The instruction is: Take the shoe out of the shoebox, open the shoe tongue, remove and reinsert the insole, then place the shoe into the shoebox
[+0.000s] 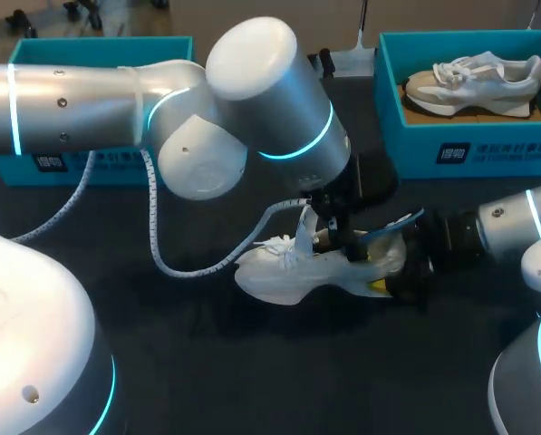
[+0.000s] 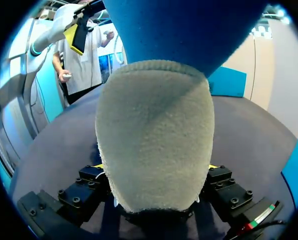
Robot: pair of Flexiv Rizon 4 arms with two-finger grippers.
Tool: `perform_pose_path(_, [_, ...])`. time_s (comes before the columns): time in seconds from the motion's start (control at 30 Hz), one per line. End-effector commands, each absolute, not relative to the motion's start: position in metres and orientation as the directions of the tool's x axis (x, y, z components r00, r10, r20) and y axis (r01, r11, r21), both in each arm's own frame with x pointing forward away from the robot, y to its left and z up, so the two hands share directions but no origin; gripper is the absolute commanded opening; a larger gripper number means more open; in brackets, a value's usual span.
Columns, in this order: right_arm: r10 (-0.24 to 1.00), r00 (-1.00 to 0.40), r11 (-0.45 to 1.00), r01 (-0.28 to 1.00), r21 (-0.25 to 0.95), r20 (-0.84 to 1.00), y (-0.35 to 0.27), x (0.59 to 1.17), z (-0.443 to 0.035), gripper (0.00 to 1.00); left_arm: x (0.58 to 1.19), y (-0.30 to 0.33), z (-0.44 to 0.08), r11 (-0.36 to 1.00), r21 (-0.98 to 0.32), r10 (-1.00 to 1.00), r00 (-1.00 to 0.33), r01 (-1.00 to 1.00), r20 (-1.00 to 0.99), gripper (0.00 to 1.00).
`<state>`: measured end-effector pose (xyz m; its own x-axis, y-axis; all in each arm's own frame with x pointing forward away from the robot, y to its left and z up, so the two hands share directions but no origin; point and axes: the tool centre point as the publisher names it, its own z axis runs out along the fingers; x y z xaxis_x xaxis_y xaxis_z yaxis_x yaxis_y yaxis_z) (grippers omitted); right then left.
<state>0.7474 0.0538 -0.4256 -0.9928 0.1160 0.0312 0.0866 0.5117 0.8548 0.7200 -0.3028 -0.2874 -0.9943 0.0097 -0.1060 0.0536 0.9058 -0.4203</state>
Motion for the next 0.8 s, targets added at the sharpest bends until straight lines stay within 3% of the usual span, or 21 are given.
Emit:
perform_pose_path(0.03, [0.118,-0.993,0.514,0.087,0.853,0.03,0.056,0.748,-0.428,0.0,0.72,-0.301,-0.288,0.905,-0.422,0.011,-0.994,0.055,-0.106,1.0])
perform_pose_path(0.37, [0.118,-0.993,0.514,0.087,0.853,0.03,0.056,0.748,-0.428,0.0,0.721,-0.305,-0.295,0.923,-0.382,-0.051,-0.974,0.039,-0.222,1.0])
perform_pose_path(0.8, [0.118,-0.993,0.514,0.087,0.853,0.03,0.056,0.748,-0.428,0.0,0.738,-0.314,-0.312,0.892,-0.451,-0.129,-0.942,0.026,-0.311,1.0])
